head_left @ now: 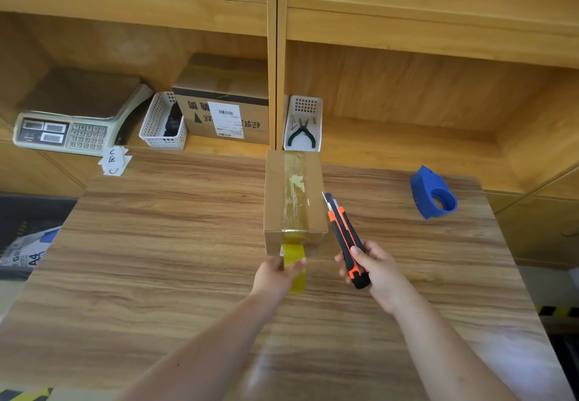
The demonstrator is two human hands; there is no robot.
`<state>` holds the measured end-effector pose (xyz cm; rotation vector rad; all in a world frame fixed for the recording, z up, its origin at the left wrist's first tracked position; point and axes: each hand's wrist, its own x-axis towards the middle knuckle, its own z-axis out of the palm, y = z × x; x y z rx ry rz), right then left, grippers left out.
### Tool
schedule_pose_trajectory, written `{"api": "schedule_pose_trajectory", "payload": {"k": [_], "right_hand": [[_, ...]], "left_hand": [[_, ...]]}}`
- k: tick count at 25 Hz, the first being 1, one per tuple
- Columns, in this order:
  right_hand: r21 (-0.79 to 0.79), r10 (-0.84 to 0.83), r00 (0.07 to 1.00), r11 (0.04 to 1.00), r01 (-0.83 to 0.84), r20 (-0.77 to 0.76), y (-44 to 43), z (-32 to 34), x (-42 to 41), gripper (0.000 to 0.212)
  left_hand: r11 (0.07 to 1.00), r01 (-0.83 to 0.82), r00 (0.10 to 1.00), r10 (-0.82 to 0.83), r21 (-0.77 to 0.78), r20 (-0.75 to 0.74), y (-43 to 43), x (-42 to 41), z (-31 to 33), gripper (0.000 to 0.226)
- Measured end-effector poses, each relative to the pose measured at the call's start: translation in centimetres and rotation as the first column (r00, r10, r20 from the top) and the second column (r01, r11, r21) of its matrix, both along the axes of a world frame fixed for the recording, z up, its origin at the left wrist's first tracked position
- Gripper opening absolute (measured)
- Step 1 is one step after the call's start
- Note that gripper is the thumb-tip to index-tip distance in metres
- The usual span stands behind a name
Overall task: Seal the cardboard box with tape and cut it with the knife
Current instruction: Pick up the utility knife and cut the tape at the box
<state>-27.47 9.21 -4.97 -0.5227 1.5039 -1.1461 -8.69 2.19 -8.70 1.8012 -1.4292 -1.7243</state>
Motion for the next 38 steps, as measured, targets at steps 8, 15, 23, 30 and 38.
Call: {"api": "schedule_pose_trajectory", "payload": {"k": [8, 15, 23, 30, 38], "right_hand": [[0.051, 0.014, 0.979, 0.999, -0.004, -0.204, -0.2, 0.1, -0.8, 0.013], [0.145, 0.315, 0.617, 0.939, -0.311, -0.721, -0.1, -0.5, -3.4, 0.013], [0.236, 0.305, 0.037, 0.804, -0.546, -0.952, -0.9, 0.8, -4.8, 0.018], [0.206, 0.114, -0.181, 0.731, -0.651, -0.977, -2.3, -0.2, -4.4, 0.028], [0.284, 0.208, -0.193, 0.723, -0.630, -0.959, -2.5, 0.3, -5.9, 0.021]], "left_hand": [[0.997, 0.077, 0.989, -0.079, -0.022, -0.121, 1.6, 1.7, 0.0, 0.022], [0.997, -0.005, 0.966, 0.026, 0.079, -0.259, 2.4, 2.0, 0.2, 0.023], [0.987, -0.015, 0.955, 0.062, 0.162, -0.289, 2.7, 1.8, 0.9, 0.023], [0.988, -0.009, 0.966, 0.048, 0.153, -0.255, 3.2, 1.4, 1.0, 0.016], [0.982, -0.052, 0.959, 0.099, 0.183, -0.264, 3.6, 1.4, 0.6, 0.021]]}}
